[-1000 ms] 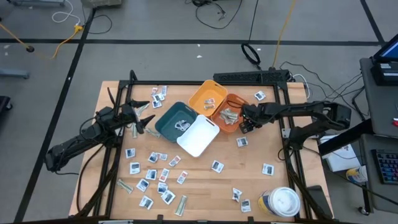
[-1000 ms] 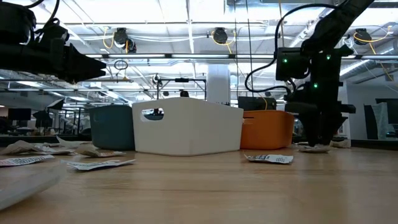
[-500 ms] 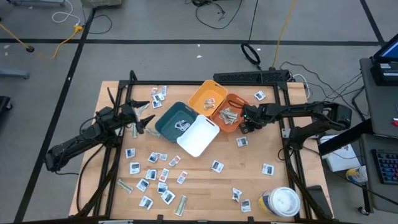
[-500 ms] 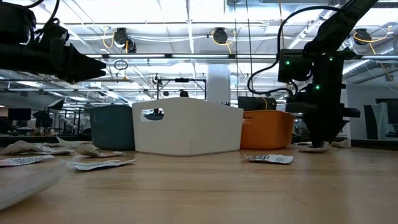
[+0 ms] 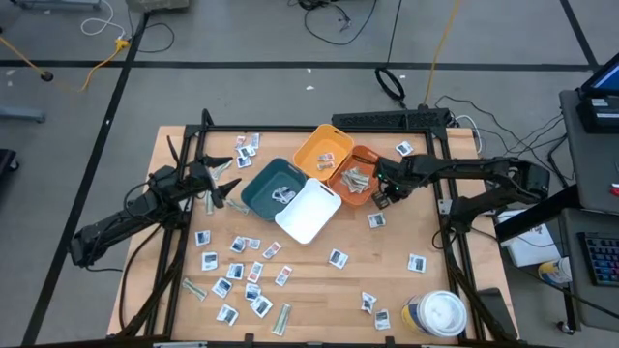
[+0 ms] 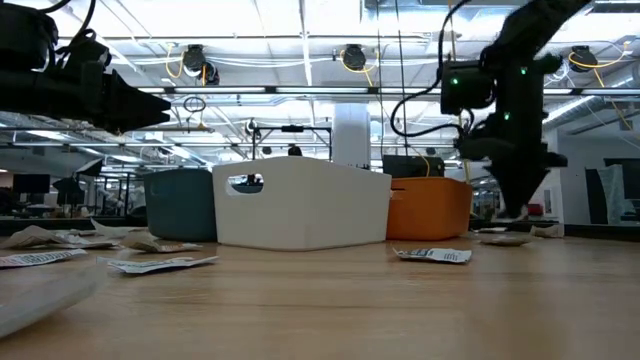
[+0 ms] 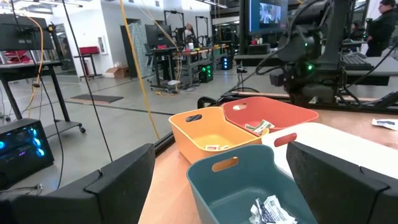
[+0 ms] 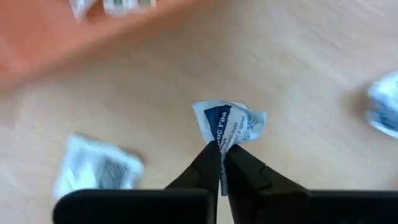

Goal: Pick & Place First Aid Supplies
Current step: Put the blue alcohol pad into the blue bin

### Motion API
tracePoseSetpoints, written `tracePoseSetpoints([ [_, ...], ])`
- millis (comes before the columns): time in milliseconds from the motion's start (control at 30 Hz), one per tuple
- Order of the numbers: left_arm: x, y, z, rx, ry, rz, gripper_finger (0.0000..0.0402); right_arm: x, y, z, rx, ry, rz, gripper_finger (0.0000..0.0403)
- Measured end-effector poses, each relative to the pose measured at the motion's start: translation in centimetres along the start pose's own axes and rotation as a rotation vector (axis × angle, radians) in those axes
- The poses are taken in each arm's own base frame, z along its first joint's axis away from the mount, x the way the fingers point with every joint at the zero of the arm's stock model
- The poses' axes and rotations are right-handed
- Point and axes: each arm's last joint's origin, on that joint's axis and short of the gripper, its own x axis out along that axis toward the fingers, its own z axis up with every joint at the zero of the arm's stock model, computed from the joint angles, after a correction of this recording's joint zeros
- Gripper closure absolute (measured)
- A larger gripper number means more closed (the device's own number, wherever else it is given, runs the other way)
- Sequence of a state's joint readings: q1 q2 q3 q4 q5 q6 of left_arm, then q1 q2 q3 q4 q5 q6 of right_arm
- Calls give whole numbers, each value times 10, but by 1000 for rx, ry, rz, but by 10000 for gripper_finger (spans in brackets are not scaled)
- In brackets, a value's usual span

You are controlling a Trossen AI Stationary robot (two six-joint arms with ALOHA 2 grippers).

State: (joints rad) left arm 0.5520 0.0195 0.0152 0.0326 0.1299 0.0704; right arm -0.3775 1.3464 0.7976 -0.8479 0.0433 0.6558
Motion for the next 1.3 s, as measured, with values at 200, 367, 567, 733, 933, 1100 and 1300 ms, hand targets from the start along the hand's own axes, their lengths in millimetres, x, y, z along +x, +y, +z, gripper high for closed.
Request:
tracePoseSetpoints([
  [200, 0, 0, 0, 0, 0, 0, 34, -35, 7, 6, -141, 39, -35, 398],
  [367, 0, 0, 0, 0, 0, 0, 34, -68, 21, 6, -192, 31, -24, 397],
  [567, 0, 0, 0, 0, -1, 0, 34, -97, 43, 11, -176, -4, 12, 399],
  [733, 0, 0, 0, 0, 0, 0, 34, -111, 57, 16, -135, -26, 34, 401],
  [933, 0, 0, 0, 0, 0, 0, 34, -108, 78, 36, -160, -25, 34, 401],
  [1100, 0, 0, 0, 0, -1, 0, 34, -105, 110, 59, -246, -38, 48, 402],
  [1300, 0, 0, 0, 0, -1, 0, 34, -103, 153, 84, -363, -74, 77, 402],
])
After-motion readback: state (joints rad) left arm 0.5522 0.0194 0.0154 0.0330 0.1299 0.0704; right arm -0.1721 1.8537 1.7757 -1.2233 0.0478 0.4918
